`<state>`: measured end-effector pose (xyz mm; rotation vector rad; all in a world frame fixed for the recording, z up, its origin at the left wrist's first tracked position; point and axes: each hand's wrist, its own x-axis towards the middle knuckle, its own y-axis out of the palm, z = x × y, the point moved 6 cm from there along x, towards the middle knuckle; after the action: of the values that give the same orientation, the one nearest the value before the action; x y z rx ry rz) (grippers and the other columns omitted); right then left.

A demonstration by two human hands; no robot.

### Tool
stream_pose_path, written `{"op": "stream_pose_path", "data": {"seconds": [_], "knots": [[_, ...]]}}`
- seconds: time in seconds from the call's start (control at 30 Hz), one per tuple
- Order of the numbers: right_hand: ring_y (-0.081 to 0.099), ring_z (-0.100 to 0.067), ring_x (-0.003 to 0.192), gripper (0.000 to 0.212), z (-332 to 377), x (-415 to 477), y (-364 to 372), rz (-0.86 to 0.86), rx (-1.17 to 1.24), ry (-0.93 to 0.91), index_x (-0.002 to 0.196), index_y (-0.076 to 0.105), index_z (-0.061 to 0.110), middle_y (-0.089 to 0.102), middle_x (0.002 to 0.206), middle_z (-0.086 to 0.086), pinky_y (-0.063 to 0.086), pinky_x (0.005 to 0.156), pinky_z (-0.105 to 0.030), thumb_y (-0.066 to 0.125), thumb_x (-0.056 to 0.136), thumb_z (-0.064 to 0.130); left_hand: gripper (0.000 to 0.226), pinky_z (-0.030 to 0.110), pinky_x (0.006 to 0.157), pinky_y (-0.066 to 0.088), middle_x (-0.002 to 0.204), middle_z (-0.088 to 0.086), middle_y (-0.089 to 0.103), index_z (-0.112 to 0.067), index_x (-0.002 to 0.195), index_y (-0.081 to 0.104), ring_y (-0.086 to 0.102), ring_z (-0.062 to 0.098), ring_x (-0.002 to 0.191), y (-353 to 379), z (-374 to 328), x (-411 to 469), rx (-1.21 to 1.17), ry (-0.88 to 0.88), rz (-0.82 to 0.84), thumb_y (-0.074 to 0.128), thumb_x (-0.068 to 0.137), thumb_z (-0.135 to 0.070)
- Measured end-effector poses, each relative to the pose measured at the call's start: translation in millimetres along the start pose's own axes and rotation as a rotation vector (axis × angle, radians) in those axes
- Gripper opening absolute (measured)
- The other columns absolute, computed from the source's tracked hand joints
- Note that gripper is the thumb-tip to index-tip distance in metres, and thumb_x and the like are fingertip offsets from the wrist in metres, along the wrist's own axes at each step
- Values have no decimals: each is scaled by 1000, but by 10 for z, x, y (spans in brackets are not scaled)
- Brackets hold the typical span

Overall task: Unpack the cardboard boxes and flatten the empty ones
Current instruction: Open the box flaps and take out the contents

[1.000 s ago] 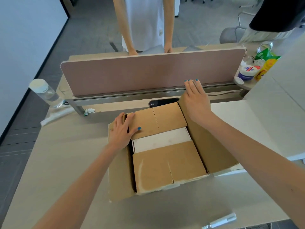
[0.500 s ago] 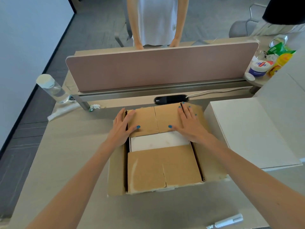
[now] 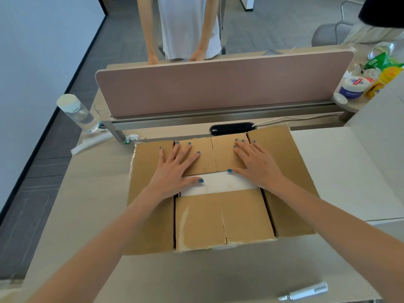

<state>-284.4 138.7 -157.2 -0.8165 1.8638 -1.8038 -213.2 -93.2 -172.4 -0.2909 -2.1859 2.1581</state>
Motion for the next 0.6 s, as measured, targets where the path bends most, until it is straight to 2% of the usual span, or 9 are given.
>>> {"op": "stream_pose_path", "data": {"seconds": [0.07, 0.13, 0.17, 0.23, 0.3, 0.37, 0.5, 0.57, 0.6], "knots": [[55, -27, 121, 67, 98, 20, -72, -48, -126, -183, 126, 58, 7, 55, 137, -10, 47, 99, -38, 22, 95, 54, 84, 64, 117, 10, 165, 0, 18, -37, 155, 24, 16, 28, 152, -70, -29, 7, 37, 48, -28, 9, 85, -80], [61, -28, 105, 49, 166, 32, -114, -38, -239, -340, 121, 55, 5, 59, 125, -12, 54, 79, -36, 23, 102, 38, 63, 60, 113, 29, 153, 5, 43, -30, 146, 44, 41, 30, 141, -203, -90, 8, 84, 150, -109, 28, 95, -63], [61, -27, 97, 39, 188, 32, -129, -44, -287, -407, 118, 52, 6, 60, 120, -12, 53, 70, -34, 24, 104, 29, 53, 55, 106, 41, 145, 6, 53, -27, 140, 51, 50, 30, 133, -270, -141, 1, 95, 229, -165, 37, 97, -54], [60, -23, 85, 27, 209, 37, -224, -70, -338, -496, 112, 49, 9, 61, 106, -7, 49, 59, -31, 26, 98, 7, 34, 42, 80, 58, 129, 5, 64, -24, 130, 56, 63, 27, 115, -429, -214, -42, 59, 372, -297, 49, 100, -37], [60, -21, 77, 34, 169, 106, -417, -136, -312, -527, 109, 51, 12, 60, 95, -3, 45, 56, -29, 33, 85, -5, 33, 37, 58, 57, 118, 2, 68, -23, 128, 53, 68, 23, 100, -629, -216, -38, 24, 409, -362, 60, 97, -18], [59, -21, 67, 34, 123, 257, -684, -249, -254, -499, 108, 54, 12, 58, 83, -1, 42, 52, -31, 40, 82, -5, 49, 35, 50, 53, 110, 0, 71, -22, 127, 52, 69, 22, 87, -839, -174, 32, -4, 391, -437, 68, 86, 0], [61, -24, 66, 30, 34, 678, -1014, -384, -197, -380, 103, 64, 9, 59, 78, -3, 42, 50, -32, 48, 80, -2, 50, 31, 54, 46, 93, 2, 72, -17, 116, 59, 68, 27, 75, -1184, -6, 373, -62, 266, -606, 63, 73, 9], [62, -25, 76, 33, -42, 932, -1043, -385, -190, -237, 105, 65, 10, 63, 87, -5, 45, 55, -32, 62, 74, -2, 52, 34, 70, 50, 99, 4, 73, -17, 116, 63, 68, 28, 85, -1255, 73, 623, -26, 179, -646, 67, 71, 10], [63, -27, 87, 39, -94, 1063, -1010, -372, -174, -158, 111, 64, 10, 66, 100, -7, 48, 63, -33, 65, 74, -2, 51, 38, 85, 50, 111, 5, 72, -16, 120, 65, 67, 27, 99, -1249, 132, 748, 11, 123, -643, 69, 75, 8]]}}
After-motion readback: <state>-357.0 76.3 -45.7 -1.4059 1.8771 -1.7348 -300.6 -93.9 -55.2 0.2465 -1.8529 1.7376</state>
